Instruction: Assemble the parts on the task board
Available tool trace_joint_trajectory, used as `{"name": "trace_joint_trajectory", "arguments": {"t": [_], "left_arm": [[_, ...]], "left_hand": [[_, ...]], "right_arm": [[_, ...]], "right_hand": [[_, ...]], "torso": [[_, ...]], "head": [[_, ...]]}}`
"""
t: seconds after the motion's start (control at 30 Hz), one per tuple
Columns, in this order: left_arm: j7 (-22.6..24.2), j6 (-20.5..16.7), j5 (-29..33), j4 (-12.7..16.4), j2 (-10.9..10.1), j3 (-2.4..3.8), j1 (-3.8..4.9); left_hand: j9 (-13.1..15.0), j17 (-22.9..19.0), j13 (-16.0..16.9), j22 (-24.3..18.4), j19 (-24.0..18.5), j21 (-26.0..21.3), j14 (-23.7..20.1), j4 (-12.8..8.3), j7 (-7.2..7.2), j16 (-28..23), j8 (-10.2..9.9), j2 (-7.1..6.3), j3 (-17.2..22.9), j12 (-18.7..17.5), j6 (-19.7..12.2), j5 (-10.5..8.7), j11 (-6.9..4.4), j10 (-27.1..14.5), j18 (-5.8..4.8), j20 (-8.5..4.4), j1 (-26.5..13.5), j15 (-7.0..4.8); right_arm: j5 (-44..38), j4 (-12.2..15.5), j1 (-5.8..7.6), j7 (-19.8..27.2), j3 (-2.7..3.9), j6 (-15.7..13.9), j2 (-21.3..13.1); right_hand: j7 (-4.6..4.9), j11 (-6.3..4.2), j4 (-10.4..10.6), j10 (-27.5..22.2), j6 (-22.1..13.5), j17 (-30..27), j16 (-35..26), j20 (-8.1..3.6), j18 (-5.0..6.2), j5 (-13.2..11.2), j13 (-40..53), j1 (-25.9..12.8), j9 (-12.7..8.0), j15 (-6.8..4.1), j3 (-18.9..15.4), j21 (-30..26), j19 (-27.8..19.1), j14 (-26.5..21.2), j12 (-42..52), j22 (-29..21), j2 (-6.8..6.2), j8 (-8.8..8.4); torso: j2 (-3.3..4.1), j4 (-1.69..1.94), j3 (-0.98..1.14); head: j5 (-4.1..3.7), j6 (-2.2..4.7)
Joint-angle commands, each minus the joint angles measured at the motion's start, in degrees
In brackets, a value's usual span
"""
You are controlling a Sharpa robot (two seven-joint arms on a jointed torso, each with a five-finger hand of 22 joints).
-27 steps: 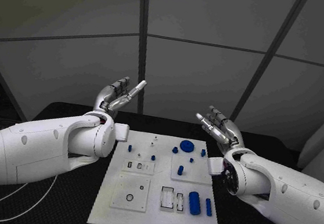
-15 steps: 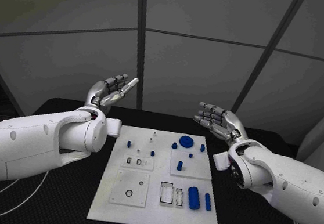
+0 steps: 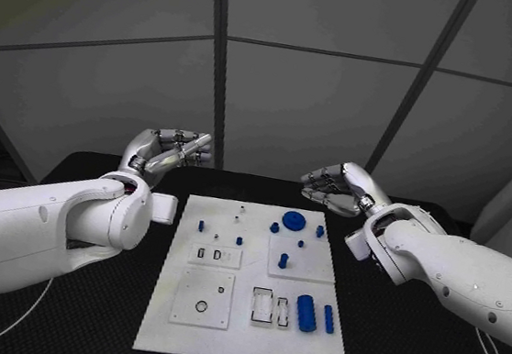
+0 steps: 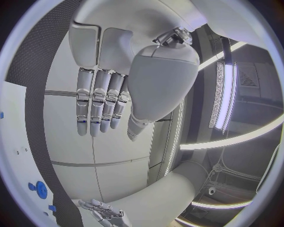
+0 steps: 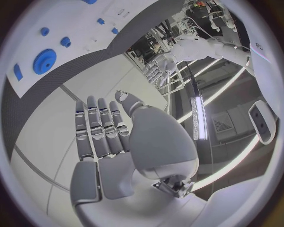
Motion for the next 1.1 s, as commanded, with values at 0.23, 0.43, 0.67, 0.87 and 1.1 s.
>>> {"name": "trace_joint_trajectory", "arguments": {"t": [0.23, 0.43, 0.67, 0.87, 1.1], "left_arm": [[-2.1, 4.4, -5.1, 7.1, -4.6, 0.06, 0.09], [-2.2, 4.6, -5.3, 10.4, -6.4, 0.09, 0.1], [-2.4, 4.8, -5.3, 12.4, -7.4, 0.11, 0.13], [-2.4, 4.9, -5.3, 13.2, -7.7, 0.14, 0.14], [-2.3, 4.9, -5.3, 13.5, -7.9, 0.15, 0.15]], "left_hand": [[-0.6, 0.5, -0.1, 0.1, 2.2, 0.5, 1.3, -1.1, -0.05, -1.0, -1.5, -0.19, -0.7, -2.1, 1.0, -0.23, -0.12, 1.3, -0.49, -0.57, -0.5, -0.26], [-0.7, 0.8, -0.1, 0.5, 4.1, 1.3, 1.4, -1.8, -0.04, -2.1, -2.5, -0.03, -1.2, -3.4, 1.2, -0.23, -0.08, 1.6, -0.5, -0.83, -0.9, -0.28], [-0.7, 1.0, -0.1, 0.8, 5.3, 1.9, 1.6, -2.4, 0.04, -2.7, -3.1, 0.11, -1.5, -4.2, 1.3, -0.23, -0.01, 1.6, -0.54, -1.03, -1.2, -0.3], [-0.7, 1.1, -0.1, 0.8, 5.6, 2.1, 1.6, -2.6, 0.11, -3.0, -3.4, 0.14, -1.6, -4.5, 1.2, -0.24, 0.06, 1.5, -0.57, -1.07, -1.3, -0.27], [-0.7, 1.1, -0.1, 0.9, 5.7, 2.2, 1.5, -2.7, 0.17, -3.2, -3.6, 0.21, -1.7, -4.8, 1.2, -0.23, 0.13, 1.5, -0.6, -1.08, -1.4, -0.23]], "right_arm": [[-28.5, -0.3, 3.27, -13.0, 0.05, 10.2, 1.5], [-37.2, 0.1, 4.33, -17.5, 0.07, 12.8, 2.8], [-43.5, 0.2, 4.92, -21.0, 0.08, 15.5, 4.3], [-45.5, 0.0, 5.03, -22.2, 0.08, 16.9, 5.1], [-46.2, -0.2, 5.06, -22.6, 0.08, 17.8, 5.6]], "right_hand": [[-2.83, -3.75, -1.0, 9.0, 6.9, 5.3, 7.6, -7.18, 1.19, -0.5, 0.3, -1.3, 0.2, -6.72, 1.9, 14.4, 17.0, 22.9, -2.3, 6.6, -5.0, -0.69], [-4.11, -4.4, -0.3, 9.3, 7.8, 15.4, 22.6, -10.05, 0.96, -0.3, 0.3, -1.8, 0.1, -8.44, 1.5, 25.9, 20.8, 28.5, -2.5, 13.5, -5.71, -2.21], [-3.77, -4.39, 1.1, 7.0, 7.9, 49.5, 56.5, -9.35, -0.76, -0.6, 0.6, -2.4, 0.2, -7.75, 3.4, 42.5, 24.7, 29.0, -2.3, 30.8, -6.58, -3.56], [-3.68, -4.21, 1.5, 6.1, 7.2, 58.8, 64.9, -8.86, -1.92, -0.6, 0.6, -2.2, 0.2, -7.53, 4.2, 49.7, 27.5, 28.8, -2.4, 40.4, -7.16, -3.62], [-3.75, -4.2, 1.8, 5.8, 6.7, 62.3, 67.8, -8.51, -2.56, -0.6, 0.7, -2.1, 0.2, -7.58, 4.5, 52.8, 29.2, 28.8, -2.3, 44.8, -7.25, -3.71]], "torso": [[3.04, 1.21, -0.54], [4.62, 1.67, -0.93], [6.5, 2.17, -1.37], [7.63, 2.43, -1.63], [8.37, 2.52, -1.68]], "head": [[-0.94, 0.59], [-1.26, 1.07], [-1.67, 1.42], [-2.06, 1.6], [-2.32, 1.37]]}}
